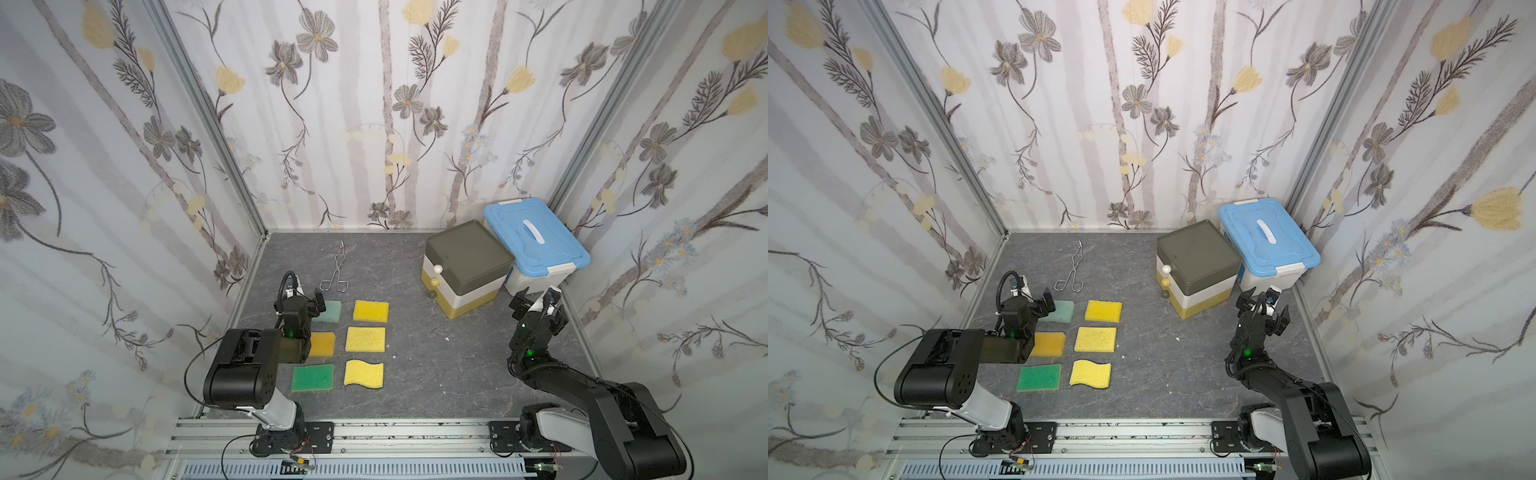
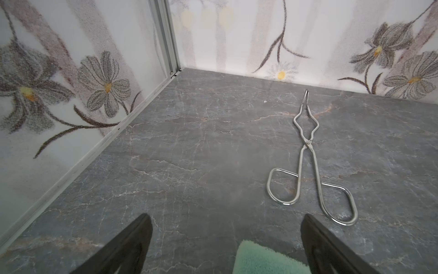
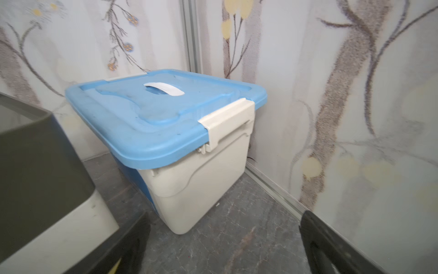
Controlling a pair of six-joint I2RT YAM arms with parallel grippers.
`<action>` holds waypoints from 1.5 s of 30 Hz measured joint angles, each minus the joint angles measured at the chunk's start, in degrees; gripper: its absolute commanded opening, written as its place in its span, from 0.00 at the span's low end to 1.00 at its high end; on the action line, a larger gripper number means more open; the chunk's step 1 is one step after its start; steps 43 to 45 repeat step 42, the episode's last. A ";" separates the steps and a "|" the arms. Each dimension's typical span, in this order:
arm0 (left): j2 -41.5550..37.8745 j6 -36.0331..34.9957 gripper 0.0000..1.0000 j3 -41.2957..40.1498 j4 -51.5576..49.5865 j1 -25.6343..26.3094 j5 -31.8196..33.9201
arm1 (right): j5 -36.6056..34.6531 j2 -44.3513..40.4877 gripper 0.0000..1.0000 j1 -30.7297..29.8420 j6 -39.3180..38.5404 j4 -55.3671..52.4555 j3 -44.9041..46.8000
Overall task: Take the sponge out of the drawer
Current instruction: Reset both arms
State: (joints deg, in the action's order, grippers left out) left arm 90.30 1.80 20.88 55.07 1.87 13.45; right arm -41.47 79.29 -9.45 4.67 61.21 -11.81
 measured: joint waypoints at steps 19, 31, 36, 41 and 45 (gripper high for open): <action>-0.02 0.15 1.00 0.00 -0.02 0.07 -0.20 | 34.34 5.75 1.00 11.02 -1.53 9.99 -0.63; -0.02 0.15 1.00 0.00 -0.02 0.07 -0.17 | 36.89 5.51 1.00 10.73 -0.79 5.11 -1.44; -0.02 0.15 1.00 0.00 -0.02 0.07 -0.17 | 36.92 5.53 1.00 10.75 -0.79 4.07 -1.79; -0.02 0.15 1.00 0.00 -0.02 0.04 -0.17 | 37.35 5.77 1.00 11.19 -0.79 3.72 -2.32; -0.02 0.15 1.00 0.00 -0.02 0.04 -0.17 | 37.35 5.73 1.00 11.19 -0.79 3.74 -2.23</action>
